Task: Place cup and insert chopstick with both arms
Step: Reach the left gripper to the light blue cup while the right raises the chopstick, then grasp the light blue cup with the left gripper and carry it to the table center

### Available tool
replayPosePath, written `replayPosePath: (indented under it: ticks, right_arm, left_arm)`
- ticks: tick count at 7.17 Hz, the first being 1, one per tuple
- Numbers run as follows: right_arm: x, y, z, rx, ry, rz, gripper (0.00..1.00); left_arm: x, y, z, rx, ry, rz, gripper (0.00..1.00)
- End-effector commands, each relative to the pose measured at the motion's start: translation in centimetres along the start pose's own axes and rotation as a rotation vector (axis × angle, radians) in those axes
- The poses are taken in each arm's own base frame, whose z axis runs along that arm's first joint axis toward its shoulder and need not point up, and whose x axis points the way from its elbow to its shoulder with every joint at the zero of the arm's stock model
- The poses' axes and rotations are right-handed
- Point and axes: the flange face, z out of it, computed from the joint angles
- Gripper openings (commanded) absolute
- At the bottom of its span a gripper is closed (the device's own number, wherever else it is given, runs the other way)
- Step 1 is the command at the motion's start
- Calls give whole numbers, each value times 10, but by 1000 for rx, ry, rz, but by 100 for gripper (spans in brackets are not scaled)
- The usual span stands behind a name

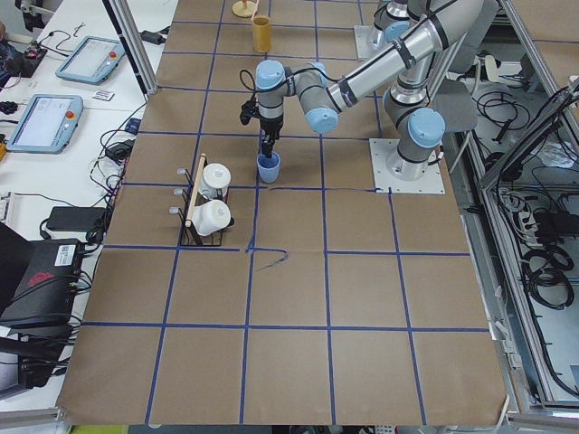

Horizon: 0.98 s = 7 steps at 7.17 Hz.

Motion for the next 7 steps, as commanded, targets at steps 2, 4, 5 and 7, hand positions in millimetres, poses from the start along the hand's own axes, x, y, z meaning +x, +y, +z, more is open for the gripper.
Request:
replayPosePath:
  ticks: [2, 4, 5, 7]
  right_arm:
    - [-18, 1, 3, -8, 12, 34, 0]
    - [-20, 2, 6, -15, 9, 40, 0]
    - [-19, 2, 7, -18, 9, 40, 0]
    - [-19, 2, 8, -19, 9, 40, 0]
  left_arm:
    - [-2, -2, 4, -1, -3, 25, 0]
    - [-10, -1, -1, 15, -14, 11, 0]
    - [-14, -2, -3, 27, -21, 5, 0]
    - [-14, -8, -24, 58, -43, -19, 0]
